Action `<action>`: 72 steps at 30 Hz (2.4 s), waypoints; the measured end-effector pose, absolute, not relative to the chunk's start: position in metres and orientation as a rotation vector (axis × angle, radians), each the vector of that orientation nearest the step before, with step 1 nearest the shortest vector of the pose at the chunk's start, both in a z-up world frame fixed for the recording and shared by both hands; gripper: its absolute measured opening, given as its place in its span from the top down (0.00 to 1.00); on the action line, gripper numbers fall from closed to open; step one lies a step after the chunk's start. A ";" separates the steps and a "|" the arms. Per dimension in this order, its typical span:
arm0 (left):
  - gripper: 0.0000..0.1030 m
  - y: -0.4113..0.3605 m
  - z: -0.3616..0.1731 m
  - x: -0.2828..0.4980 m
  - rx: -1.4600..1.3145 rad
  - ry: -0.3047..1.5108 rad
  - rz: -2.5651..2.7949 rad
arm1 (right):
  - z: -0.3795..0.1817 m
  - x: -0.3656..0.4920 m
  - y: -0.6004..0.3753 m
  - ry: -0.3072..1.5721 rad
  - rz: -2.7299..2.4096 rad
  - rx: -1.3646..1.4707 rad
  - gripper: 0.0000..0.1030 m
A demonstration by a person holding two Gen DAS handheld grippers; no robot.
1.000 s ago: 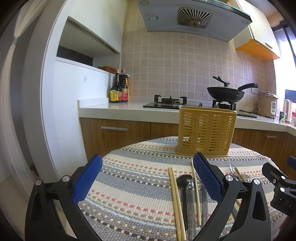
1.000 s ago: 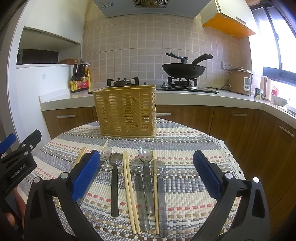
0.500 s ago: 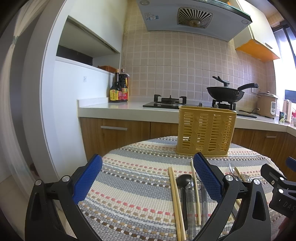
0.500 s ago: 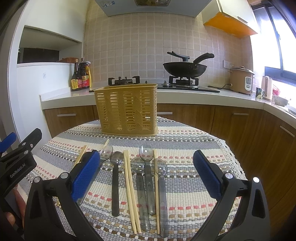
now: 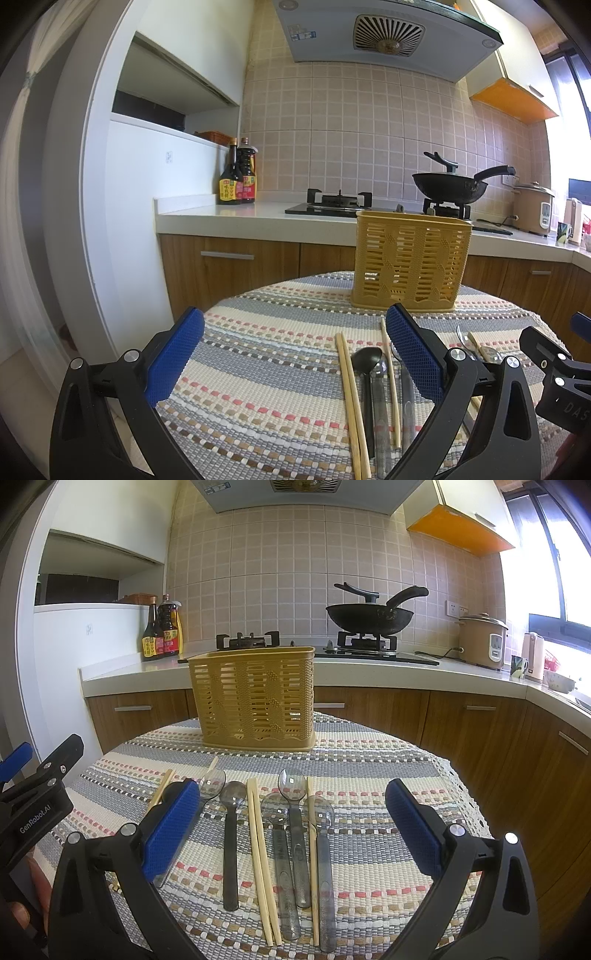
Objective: Organize utensils
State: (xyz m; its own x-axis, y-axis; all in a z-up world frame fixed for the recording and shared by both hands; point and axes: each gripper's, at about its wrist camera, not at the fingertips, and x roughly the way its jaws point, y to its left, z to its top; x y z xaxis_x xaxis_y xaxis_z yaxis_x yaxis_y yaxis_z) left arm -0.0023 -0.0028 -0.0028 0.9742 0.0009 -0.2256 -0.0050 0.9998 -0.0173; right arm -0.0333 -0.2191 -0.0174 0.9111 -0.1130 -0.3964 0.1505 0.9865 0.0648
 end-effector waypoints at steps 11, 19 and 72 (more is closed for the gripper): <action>0.07 0.005 -0.005 0.006 -0.032 0.273 -0.051 | -0.013 -0.035 -0.224 0.391 -0.229 0.083 0.07; 0.13 0.054 -0.003 0.090 0.013 0.669 -0.287 | 0.002 0.015 -0.254 0.645 -0.207 0.018 0.07; 0.88 -0.032 -0.047 0.195 0.178 1.157 -0.439 | -0.061 0.086 -0.282 1.369 0.124 0.152 0.89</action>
State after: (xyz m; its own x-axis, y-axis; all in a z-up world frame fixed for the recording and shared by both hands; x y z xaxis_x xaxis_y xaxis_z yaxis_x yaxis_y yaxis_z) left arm 0.1948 -0.0325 -0.0466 0.3286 -0.2431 -0.9126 0.4232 0.9018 -0.0878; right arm 0.0863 -0.2824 -0.0610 0.1970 0.1765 -0.9644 0.0008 0.9836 0.1801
